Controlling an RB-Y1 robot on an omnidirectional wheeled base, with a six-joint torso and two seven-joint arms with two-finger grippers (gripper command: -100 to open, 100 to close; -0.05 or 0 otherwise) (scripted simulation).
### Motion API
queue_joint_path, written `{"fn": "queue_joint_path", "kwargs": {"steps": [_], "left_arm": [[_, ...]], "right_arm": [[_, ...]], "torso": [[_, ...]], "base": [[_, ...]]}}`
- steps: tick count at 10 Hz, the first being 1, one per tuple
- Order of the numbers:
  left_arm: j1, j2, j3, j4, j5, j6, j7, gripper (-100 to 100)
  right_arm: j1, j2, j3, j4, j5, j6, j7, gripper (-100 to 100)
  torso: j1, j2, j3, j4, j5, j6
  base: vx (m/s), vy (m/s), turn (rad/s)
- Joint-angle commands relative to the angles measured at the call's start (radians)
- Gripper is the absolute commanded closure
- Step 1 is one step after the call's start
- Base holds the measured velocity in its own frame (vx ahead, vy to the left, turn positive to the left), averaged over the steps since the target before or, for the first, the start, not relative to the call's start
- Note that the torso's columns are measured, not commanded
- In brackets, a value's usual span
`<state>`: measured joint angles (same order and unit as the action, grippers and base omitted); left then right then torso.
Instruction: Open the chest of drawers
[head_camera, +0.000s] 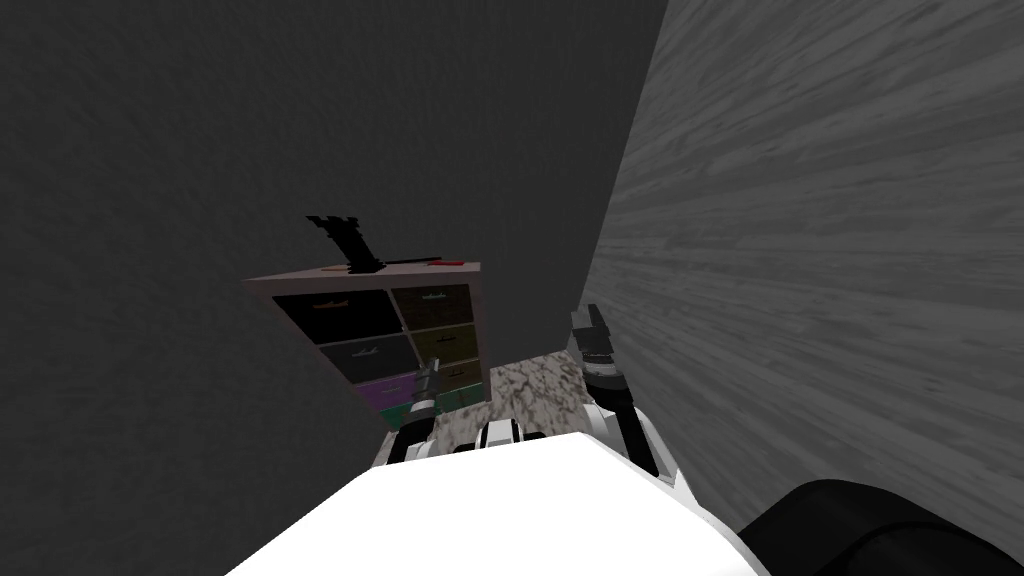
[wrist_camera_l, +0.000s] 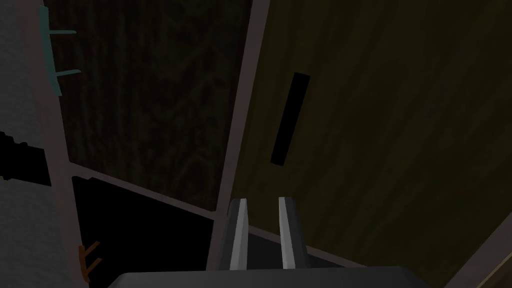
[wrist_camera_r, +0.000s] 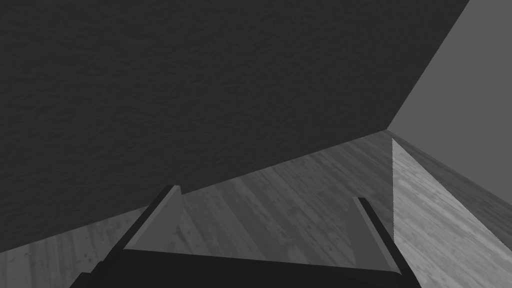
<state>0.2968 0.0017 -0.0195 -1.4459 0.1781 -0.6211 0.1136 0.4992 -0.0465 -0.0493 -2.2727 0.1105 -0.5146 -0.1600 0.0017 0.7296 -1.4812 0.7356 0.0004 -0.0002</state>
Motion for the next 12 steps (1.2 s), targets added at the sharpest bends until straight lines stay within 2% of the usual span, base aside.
{"fn": "queue_joint_path", "kwargs": {"steps": [1, 5, 7, 8, 12], "left_arm": [[-0.003, 0.064, 0.001, 0.004, 0.000, 0.002, -0.001, -100], [-0.009, 0.144, 0.003, 0.010, 0.000, 0.016, -0.003, -100], [-0.023, 0.148, 0.010, 0.000, 0.002, 0.044, -0.008, -100], [-0.025, 0.114, 0.012, -0.010, 0.004, 0.049, -0.009, -100], [-0.026, 0.037, 0.013, -0.017, 0.005, 0.051, -0.009, -100]], "right_arm": [[0.000, 0.000, 0.000, 0.000, 0.000, 0.000, 0.000, 0], [0.000, 0.000, 0.000, 0.000, 0.000, 0.000, 0.000, 0], [0.000, 0.000, 0.000, 0.000, 0.000, 0.000, 0.000, 0], [0.000, 0.000, 0.000, 0.000, 0.000, 0.000, 0.000, 0], [0.000, 0.000, 0.000, 0.000, 0.000, 0.000, 0.000, 0]], "torso": [[0.000, 0.002, 0.001, 0.000, 0.000, 0.000], [-0.002, 0.010, 0.006, 0.003, 0.000, 0.000], [-0.002, 0.005, 0.003, 0.002, -0.001, 0.000], [-0.001, 0.003, 0.002, 0.001, 0.000, 0.000], [-0.002, 0.014, 0.009, 0.004, -0.001, 0.000]], "base": [[0.023, 0.001, 0.002], [0.026, 0.004, 0.000], [0.124, 0.005, -0.002], [0.162, 0.026, -0.001], [0.040, -0.002, 0.000]]}}
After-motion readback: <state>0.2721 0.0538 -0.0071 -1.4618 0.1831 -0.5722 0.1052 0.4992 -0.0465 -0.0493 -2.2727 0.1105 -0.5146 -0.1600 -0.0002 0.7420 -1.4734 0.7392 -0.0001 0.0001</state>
